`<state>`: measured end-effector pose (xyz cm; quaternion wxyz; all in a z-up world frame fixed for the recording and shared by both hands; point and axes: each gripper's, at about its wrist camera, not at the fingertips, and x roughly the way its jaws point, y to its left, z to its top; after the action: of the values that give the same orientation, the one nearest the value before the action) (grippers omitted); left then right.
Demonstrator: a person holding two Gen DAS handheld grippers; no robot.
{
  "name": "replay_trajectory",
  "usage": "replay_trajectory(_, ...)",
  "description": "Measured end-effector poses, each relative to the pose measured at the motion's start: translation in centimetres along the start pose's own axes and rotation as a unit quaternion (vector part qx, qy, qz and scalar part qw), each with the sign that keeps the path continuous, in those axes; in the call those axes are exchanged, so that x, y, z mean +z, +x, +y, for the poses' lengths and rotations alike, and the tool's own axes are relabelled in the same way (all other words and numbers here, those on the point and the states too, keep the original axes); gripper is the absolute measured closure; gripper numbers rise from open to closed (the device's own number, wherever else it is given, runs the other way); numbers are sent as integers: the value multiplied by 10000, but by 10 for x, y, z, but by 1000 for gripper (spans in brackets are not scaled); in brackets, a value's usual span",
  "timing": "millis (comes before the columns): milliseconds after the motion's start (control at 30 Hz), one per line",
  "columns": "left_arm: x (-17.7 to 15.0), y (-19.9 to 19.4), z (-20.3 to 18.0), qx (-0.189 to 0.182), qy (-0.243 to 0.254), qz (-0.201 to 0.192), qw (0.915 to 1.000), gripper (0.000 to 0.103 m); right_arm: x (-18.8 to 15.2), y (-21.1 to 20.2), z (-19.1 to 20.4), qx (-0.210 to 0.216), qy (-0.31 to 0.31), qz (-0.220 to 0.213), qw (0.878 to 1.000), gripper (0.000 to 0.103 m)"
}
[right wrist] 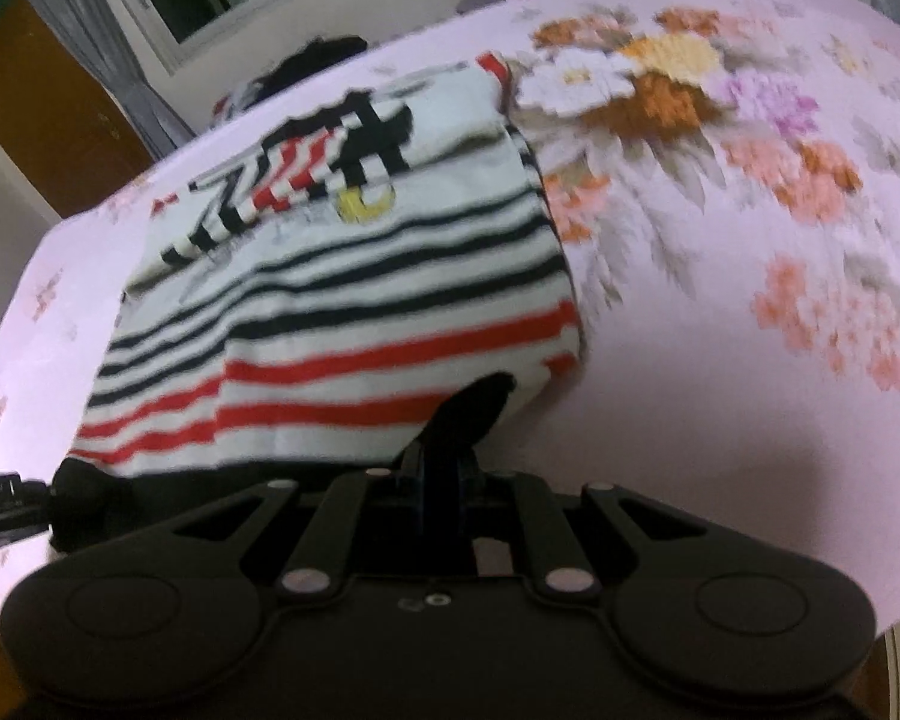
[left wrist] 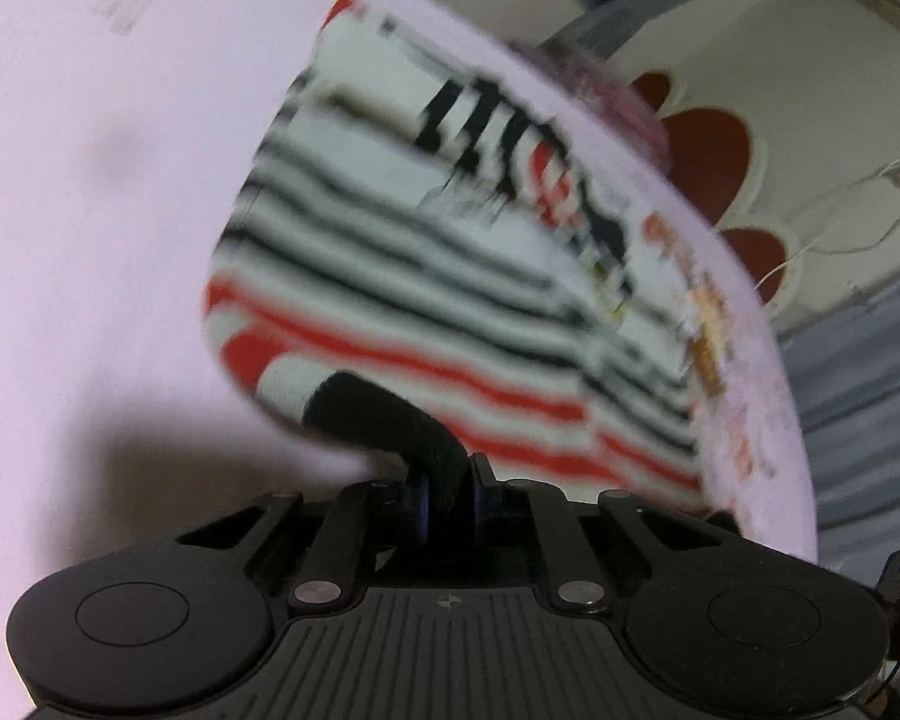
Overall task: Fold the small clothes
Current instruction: 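Lift the hem and fold it over toward the collar with both tools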
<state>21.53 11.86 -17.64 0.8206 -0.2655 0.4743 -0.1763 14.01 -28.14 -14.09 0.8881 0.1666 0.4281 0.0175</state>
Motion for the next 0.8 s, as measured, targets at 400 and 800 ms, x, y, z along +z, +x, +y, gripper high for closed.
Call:
replay_trajectory(400, 103, 27, -34, -220, 152, -917, 9954, 91, 112, 22, 15, 377, -178, -922, 9949, 94)
replay_trajectory(800, 206, 105, -36, -9, -353, -908, 9952, 91, 214, 121, 11, 608, 305, -772, 9947, 94)
